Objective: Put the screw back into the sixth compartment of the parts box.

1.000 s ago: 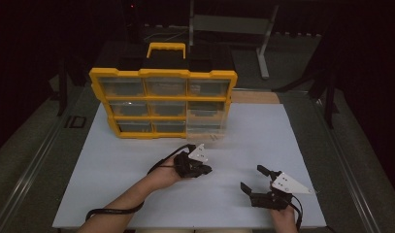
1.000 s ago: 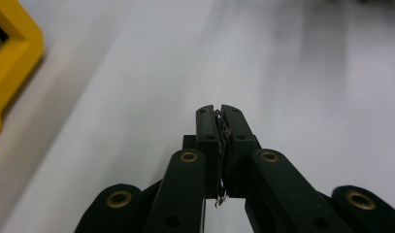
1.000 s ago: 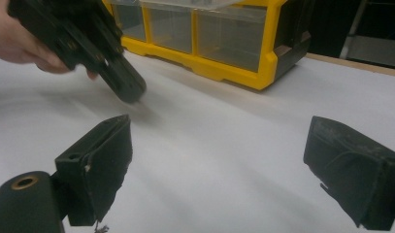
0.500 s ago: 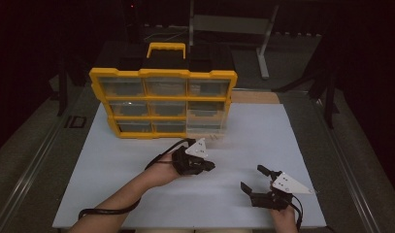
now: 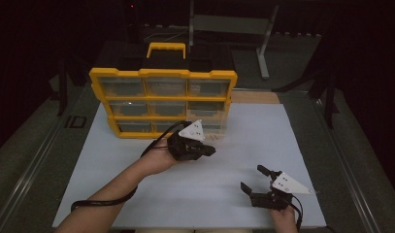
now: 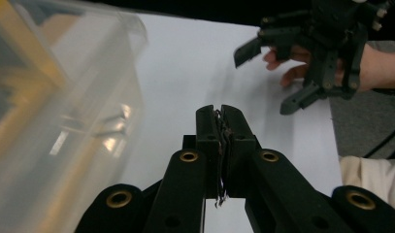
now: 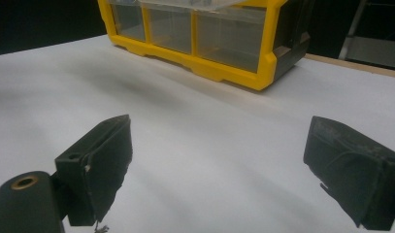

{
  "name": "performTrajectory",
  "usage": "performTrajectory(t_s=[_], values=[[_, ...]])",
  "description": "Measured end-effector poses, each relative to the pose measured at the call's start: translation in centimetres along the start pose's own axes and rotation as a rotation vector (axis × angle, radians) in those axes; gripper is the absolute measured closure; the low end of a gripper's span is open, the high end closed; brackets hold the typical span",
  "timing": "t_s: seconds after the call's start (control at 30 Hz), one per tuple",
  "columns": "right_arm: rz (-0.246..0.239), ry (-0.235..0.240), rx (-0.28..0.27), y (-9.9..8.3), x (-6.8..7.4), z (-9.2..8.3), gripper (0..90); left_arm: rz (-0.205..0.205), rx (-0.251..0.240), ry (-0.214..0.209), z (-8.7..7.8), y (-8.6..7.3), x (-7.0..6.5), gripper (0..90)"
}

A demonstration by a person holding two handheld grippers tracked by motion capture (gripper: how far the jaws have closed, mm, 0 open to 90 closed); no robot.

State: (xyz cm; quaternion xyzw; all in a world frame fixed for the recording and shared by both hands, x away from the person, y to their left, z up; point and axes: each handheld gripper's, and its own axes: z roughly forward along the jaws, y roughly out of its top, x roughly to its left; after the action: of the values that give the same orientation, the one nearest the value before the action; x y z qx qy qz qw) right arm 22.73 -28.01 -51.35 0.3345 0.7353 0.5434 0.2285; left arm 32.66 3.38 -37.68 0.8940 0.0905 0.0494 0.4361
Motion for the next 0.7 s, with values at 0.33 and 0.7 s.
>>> performTrajectory(t_s=[0.33, 0.7], values=[[0.002, 0.002, -0.001, 0.0, 0.0, 0.0, 10.6, -0.01, -0.039, 0.047, -1.9, 2.4, 1.1, 88.4], [-0.001, 0.003, -0.001, 0.0, 0.0, 0.1, 10.6, -0.046, -0.037, 0.112, -2.9, 4.0, 3.0, 88.4]])
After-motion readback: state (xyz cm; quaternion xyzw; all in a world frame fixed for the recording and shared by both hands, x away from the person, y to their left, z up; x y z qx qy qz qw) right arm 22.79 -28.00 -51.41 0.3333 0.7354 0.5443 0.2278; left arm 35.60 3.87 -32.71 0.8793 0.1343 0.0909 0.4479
